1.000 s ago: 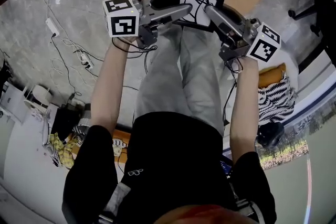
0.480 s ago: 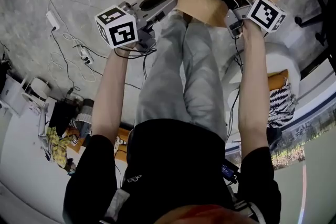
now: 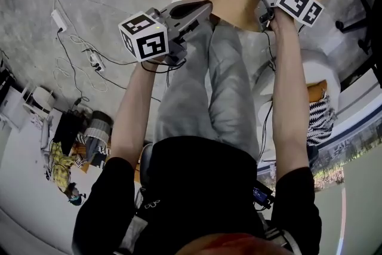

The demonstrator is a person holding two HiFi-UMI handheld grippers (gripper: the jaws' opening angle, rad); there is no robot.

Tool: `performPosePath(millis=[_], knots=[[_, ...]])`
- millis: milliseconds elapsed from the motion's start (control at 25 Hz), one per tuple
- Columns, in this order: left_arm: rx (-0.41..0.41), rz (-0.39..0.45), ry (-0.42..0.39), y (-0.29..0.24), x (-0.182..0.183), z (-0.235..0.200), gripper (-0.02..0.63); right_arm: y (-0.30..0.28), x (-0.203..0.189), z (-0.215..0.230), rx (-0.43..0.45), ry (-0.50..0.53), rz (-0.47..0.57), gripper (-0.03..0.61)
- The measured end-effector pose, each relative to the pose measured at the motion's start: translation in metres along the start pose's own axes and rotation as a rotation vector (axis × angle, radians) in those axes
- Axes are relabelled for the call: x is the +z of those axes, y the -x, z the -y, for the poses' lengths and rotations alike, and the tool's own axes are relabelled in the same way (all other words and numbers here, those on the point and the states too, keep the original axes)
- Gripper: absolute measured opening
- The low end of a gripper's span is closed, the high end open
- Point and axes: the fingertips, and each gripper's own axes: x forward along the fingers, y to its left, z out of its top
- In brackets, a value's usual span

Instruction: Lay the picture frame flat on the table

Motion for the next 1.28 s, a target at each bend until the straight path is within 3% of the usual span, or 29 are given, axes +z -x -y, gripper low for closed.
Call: performPosePath(millis=[160,320,480,600,680,800,920,1040,1120,1280], knots=[[0.001,0.007,0.002,0.004,-0.001,-0.002,0.011,-0.002,-0.003,0.011,-0.125,0.069,-0.014,0.086],[0.004,0.041,0.014,0.008,0.008,-0.001,0.011,0.0,0.001,0.024,-0.313,0.173,-0.037,0.15],[0.122,0.094,-0.046,0.008,0.027,-0.001,0.011,0.013,0.009,0.023,-0.413,0.249,-0.031,0.172],[0.233,0.141,-0.127,0.009,0.048,0.011,0.011,0.034,0.02,0.001,-0.383,0.224,0.043,0.143],[0.265,0.186,-0.162,0.01,0.066,0.032,0.011,0.055,0.03,-0.026,-0.328,0.197,0.118,0.056],[0.303,0.254,-0.206,0.02,0.098,0.071,0.011,0.088,0.047,-0.08,-0.215,0.176,0.203,0.025],[0.375,0.333,-0.222,0.042,0.126,0.111,0.011,0.125,0.062,-0.138,-0.142,0.256,0.233,0.014],[0.434,0.469,-0.256,0.054,0.165,0.157,0.011,0.174,0.107,-0.192,-0.084,0.356,0.358,0.014],[0.437,0.539,-0.32,0.052,0.195,0.194,0.011,0.207,0.146,-0.227,-0.051,0.423,0.462,0.014],[0.451,0.567,-0.516,0.051,0.236,0.269,0.011,0.271,0.188,-0.286,-0.047,0.547,0.584,0.012]])
